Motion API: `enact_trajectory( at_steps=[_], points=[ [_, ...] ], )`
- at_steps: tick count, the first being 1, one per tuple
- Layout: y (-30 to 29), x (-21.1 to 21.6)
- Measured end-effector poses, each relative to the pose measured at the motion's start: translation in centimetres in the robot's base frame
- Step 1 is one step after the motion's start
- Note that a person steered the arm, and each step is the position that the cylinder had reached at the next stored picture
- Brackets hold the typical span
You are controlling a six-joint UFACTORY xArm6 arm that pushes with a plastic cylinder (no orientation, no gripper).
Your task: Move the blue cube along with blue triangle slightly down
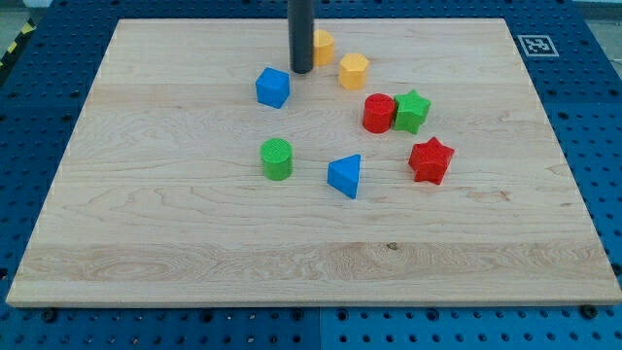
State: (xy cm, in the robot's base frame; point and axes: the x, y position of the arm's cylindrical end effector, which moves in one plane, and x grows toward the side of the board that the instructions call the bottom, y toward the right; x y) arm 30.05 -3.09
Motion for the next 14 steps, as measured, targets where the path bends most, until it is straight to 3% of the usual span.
enact_trajectory(
  at_steps=[2, 4, 10, 14],
  points=[
    [-7.2, 1.0],
    [-1.5, 4.0],
    [4.2, 5.0],
    [5.0, 11.9]
  ],
)
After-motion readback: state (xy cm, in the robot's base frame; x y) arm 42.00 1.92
